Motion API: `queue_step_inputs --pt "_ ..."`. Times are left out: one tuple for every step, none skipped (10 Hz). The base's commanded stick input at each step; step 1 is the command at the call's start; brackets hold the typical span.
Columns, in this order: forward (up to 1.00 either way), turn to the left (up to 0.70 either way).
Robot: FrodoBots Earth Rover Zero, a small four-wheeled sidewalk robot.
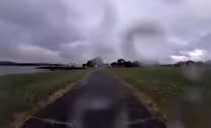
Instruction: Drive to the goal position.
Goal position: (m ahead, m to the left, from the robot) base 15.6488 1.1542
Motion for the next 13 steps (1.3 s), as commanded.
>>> queue_step_inputs --pt "0.7 0.0" --pt "0.7 0.0" --pt "0.7 0.0" --pt "0.7 0.06" --pt "0.7 0.13" --pt "0.7 0.14" --pt "0.7 0.14" --pt "0.7 0.11" --pt "0.7 0.06" --pt "0.7 0.0" --pt "0.7 0.0" --pt "0.7 0.0" --pt "0.7 0.0"
